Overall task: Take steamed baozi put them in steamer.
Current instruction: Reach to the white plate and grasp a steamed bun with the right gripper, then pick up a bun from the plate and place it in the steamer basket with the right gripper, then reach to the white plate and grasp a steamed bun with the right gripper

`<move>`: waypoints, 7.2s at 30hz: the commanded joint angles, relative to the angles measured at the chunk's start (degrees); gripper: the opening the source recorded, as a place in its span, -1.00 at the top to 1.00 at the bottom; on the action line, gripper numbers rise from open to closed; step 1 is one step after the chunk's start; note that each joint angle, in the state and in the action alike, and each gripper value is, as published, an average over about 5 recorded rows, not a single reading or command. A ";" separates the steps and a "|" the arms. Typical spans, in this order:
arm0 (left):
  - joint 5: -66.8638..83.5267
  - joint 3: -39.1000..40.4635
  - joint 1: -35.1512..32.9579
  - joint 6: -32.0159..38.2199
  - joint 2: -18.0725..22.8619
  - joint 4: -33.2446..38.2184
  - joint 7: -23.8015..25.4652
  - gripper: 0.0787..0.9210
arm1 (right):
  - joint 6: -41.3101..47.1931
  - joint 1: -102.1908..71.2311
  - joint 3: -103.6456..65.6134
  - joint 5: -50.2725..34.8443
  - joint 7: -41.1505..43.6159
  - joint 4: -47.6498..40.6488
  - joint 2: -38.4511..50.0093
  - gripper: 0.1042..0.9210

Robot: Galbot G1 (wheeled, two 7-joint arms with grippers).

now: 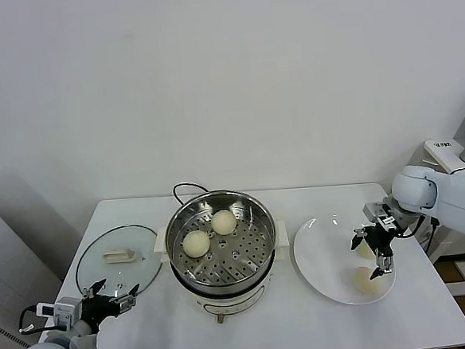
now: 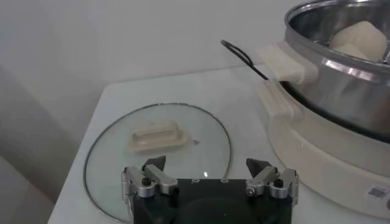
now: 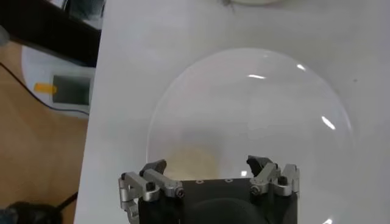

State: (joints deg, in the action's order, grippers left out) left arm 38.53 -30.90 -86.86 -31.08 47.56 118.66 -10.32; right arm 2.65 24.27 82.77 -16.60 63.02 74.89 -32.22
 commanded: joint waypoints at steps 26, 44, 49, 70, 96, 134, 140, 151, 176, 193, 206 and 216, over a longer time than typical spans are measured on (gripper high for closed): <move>-0.72 -0.04 -0.42 0.18 0.28 -0.19 0.06 -0.77 | 0.39 -11.41 -8.23 3.49 -0.25 -5.44 -2.02 -0.06; -0.89 -0.09 -0.35 -0.04 0.05 -0.20 -0.21 -0.77 | -4.60 10.57 -5.12 -0.68 4.66 -0.41 -6.82 0.01; -0.90 -0.17 -0.30 -0.05 -0.12 -0.14 -0.22 -0.77 | -9.15 14.61 -7.33 -4.05 5.48 -0.83 -13.21 0.01; -0.83 0.15 -0.24 0.27 -0.02 -0.61 0.03 -0.77 | -33.22 10.92 -16.27 2.30 6.46 1.86 -33.52 0.01; -0.84 -0.07 -0.41 0.42 0.33 -0.87 0.02 -0.77 | -47.05 1.77 -15.68 21.00 6.71 7.19 -36.69 -0.01; -0.64 -0.67 -0.34 0.48 -0.03 -0.99 -0.03 -0.77 | -25.05 8.04 -23.42 8.79 12.31 -13.54 -25.76 -0.76; -0.23 -0.98 -0.13 0.48 -0.06 -1.00 -0.06 -0.77 | -20.24 8.05 -22.76 6.49 13.56 -17.87 -19.48 -0.76; 0.31 -1.27 0.06 0.41 0.00 -0.84 -0.21 -0.77 | -17.76 5.49 -17.72 6.50 14.57 -21.78 -12.97 -0.76; 0.27 -1.24 0.16 0.47 0.44 -0.76 -0.19 -0.77 | -16.77 -9.51 -21.85 13.84 7.78 -25.71 -9.72 -0.76; 0.19 -1.19 0.32 0.52 0.58 -1.03 -0.21 -0.77 | -16.90 -17.65 -29.54 19.68 5.42 -30.05 -11.97 -0.76; 0.13 -1.15 0.23 0.49 0.47 -1.24 -0.23 -0.77 | -16.84 -19.70 -31.69 22.55 5.60 -31.67 -13.65 -0.66; 0.01 -0.98 0.24 0.41 0.52 -1.26 -0.25 -0.77 | -16.94 -20.66 -33.39 24.93 6.22 -32.15 -13.94 -0.42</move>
State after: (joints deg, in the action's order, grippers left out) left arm 38.59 -31.98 -86.62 -30.60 48.10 117.44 -10.56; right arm -14.23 4.56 50.67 6.51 69.19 43.26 -45.95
